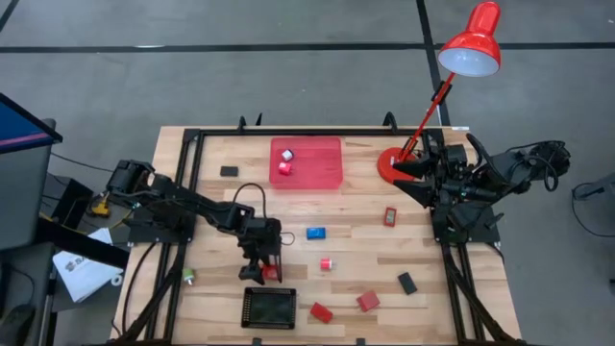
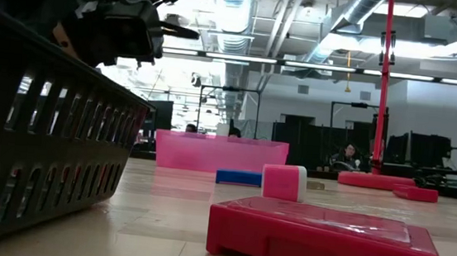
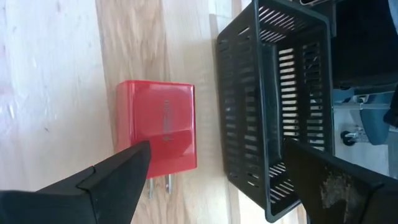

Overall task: Pick & Place Office items
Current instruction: Put the left red charger adapter into the pink bin

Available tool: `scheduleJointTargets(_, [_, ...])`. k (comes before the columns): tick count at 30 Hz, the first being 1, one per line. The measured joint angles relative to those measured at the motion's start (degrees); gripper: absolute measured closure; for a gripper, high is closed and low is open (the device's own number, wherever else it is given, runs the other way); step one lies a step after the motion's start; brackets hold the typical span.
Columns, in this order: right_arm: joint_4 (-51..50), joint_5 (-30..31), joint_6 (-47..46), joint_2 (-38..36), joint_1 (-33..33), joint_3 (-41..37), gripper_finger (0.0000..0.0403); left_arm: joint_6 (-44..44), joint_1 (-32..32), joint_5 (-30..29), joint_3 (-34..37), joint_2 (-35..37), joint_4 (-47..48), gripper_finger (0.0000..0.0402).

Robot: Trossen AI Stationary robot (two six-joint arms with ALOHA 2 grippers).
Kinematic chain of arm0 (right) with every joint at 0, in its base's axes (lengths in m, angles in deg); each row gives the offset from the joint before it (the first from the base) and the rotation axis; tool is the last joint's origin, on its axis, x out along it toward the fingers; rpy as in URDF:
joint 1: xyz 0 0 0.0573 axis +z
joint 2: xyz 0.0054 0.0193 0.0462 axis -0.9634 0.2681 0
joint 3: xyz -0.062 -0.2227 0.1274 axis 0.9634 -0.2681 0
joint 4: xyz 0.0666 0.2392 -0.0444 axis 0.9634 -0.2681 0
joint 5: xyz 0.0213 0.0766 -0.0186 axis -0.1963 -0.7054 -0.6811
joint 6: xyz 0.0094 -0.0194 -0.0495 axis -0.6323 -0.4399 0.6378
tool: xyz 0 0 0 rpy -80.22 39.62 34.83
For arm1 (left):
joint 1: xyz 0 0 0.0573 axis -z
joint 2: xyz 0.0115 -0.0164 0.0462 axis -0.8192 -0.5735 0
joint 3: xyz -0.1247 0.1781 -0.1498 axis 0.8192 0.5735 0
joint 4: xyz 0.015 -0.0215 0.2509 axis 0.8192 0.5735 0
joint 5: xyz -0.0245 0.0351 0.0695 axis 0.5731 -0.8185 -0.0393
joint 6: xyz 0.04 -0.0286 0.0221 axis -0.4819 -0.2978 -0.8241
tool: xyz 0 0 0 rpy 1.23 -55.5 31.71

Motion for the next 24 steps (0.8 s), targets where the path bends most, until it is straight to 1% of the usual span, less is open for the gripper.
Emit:
scheduleJointTargets(6, [0.0,0.0,0.1,0.0,0.0,0.0,0.0154,0.1,-0.7,-1.3,0.2,0.1,-0.7,0.0043])
scheduleJointTargets(20, [0.0,0.0,0.0,0.0,0.0,0.0,0.0154,0.0,-6.3,-4.9,0.2,0.1,-1.2,0.0043])
scheduleJointTargets(24, [0.0,0.0,0.0,0.0,0.0,0.0,0.0154,1.7,-8.1,-8.8,0.5,-0.1,-0.2,0.0043])
